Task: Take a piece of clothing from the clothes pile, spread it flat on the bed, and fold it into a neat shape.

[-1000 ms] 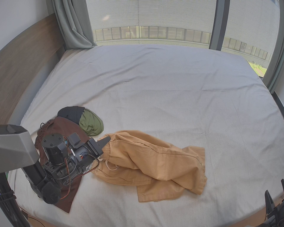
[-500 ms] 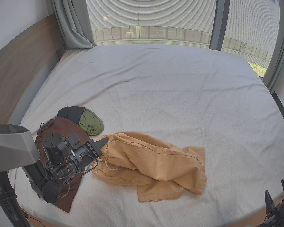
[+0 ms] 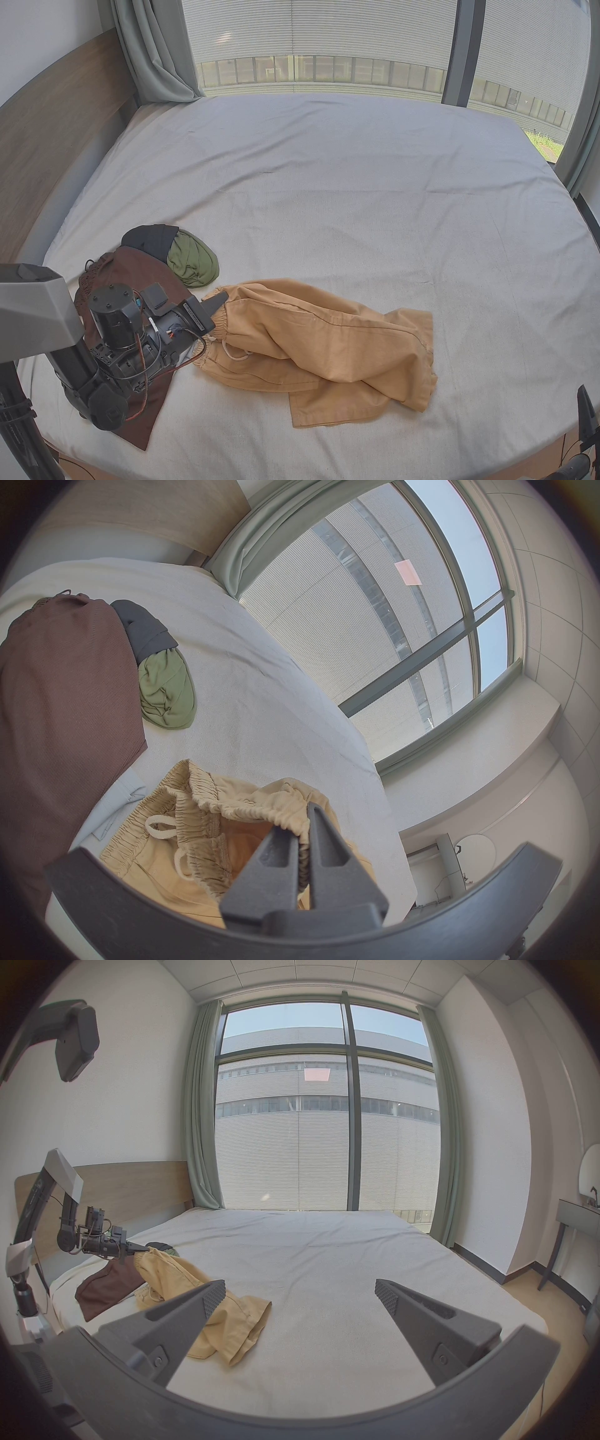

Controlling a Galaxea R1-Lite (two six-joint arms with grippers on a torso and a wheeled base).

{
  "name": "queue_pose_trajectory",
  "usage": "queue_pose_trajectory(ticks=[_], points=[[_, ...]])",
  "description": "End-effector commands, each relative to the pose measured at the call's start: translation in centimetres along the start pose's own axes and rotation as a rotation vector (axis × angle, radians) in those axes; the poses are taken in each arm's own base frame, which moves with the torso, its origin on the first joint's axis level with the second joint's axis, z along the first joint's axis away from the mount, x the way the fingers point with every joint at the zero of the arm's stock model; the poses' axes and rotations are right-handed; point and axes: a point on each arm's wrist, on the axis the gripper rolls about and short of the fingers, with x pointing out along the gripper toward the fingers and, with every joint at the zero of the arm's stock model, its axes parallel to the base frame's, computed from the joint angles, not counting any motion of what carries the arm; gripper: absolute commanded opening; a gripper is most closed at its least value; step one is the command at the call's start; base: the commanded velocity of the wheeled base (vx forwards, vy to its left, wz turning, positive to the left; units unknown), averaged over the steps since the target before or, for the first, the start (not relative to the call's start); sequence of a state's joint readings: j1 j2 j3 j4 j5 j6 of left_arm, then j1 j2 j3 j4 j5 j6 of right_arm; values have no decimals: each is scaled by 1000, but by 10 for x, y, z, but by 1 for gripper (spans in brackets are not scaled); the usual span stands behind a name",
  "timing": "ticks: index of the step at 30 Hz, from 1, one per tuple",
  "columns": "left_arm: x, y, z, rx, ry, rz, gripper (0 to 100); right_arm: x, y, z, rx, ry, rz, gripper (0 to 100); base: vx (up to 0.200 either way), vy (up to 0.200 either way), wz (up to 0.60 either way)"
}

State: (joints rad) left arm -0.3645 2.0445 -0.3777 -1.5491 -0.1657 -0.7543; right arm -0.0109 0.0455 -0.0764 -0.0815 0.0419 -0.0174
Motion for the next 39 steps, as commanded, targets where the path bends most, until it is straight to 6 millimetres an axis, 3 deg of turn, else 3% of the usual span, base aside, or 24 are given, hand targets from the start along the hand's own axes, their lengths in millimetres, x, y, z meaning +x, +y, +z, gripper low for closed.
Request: queue_pose_trajectory(ticks=[1,15,22,27,29,32,39], points=[[-1,-1,3,2,-10,-4,0,10,0,19,8,64,40,100,0,0,0],[-4,-4,7,42,-28,-12,0,66,2,41,137,368,192,100,0,0,0],[-6,1,12,85,-40,5,0,111,5,60,258,429,346,100,0,0,0],[-7,11,16,151,-48,37,0,133,5,58,266,440,347,100,0,0,0],[-7,12,19,153,-57,38,0,154,5,57,261,432,361,100,0,0,0],[-6,12,19,153,-59,36,0,168,7,59,255,427,386,100,0,0,0],[-8,12,18,152,-51,38,0,213,25,46,240,490,479,100,0,0,0]])
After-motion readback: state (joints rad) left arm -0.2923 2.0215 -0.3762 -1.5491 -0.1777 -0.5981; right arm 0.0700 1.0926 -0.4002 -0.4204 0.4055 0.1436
